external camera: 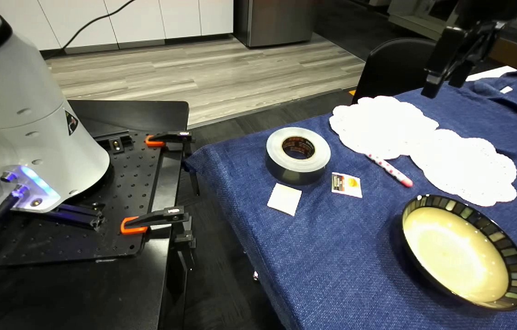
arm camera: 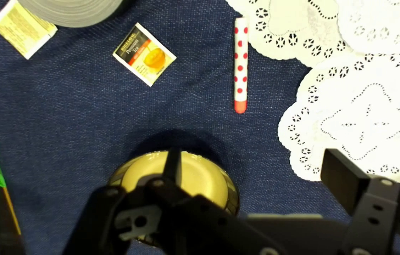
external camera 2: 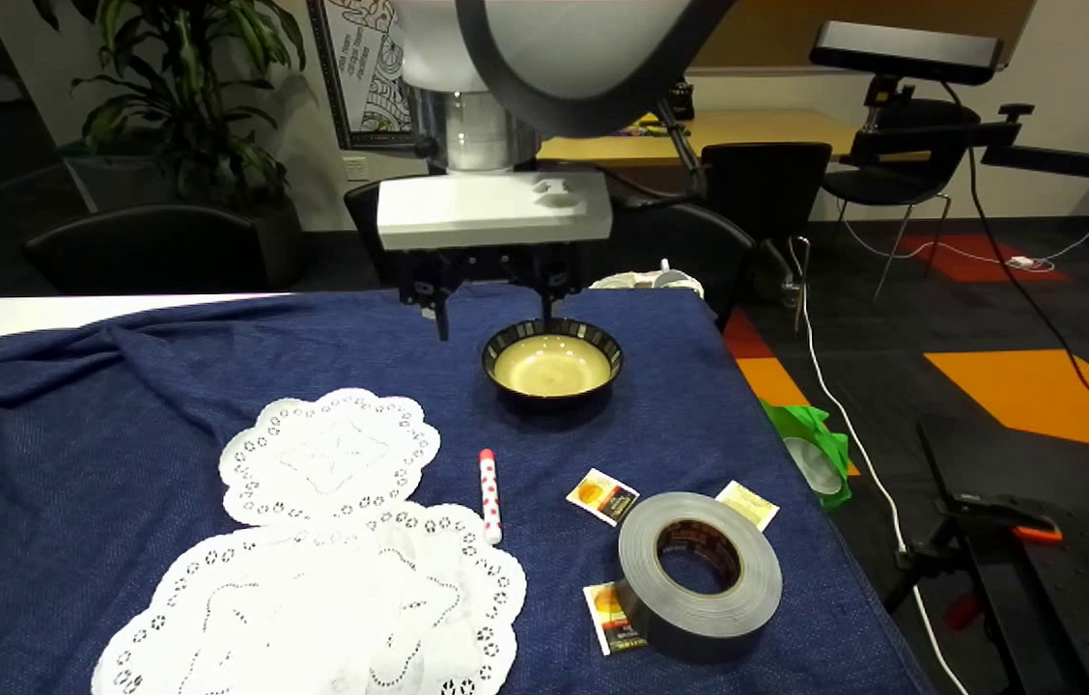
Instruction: Remove the marker from the bowl and place it on the table
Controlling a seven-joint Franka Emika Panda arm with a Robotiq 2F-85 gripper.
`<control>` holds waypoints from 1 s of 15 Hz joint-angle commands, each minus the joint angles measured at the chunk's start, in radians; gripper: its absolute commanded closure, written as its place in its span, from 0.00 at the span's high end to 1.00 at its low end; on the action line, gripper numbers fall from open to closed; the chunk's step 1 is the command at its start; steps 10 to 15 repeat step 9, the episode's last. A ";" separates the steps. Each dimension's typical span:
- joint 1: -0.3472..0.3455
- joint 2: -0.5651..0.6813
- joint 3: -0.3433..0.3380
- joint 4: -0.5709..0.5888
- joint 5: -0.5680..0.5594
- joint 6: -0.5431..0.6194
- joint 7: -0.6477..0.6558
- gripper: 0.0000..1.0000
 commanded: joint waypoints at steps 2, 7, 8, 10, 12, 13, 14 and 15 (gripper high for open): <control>-0.022 -0.063 0.031 -0.050 -0.010 -0.002 -0.012 1.00; -0.025 -0.067 0.036 -0.060 -0.009 -0.003 -0.013 1.00; -0.025 -0.064 0.035 -0.059 -0.009 -0.003 -0.013 1.00; -0.025 -0.062 0.035 -0.058 -0.009 -0.003 -0.013 1.00; -0.025 -0.062 0.035 -0.058 -0.009 -0.003 -0.013 1.00; -0.025 -0.062 0.035 -0.058 -0.009 -0.003 -0.013 1.00; -0.025 -0.062 0.035 -0.058 -0.009 -0.003 -0.013 1.00; -0.025 -0.062 0.035 -0.058 -0.009 -0.003 -0.013 1.00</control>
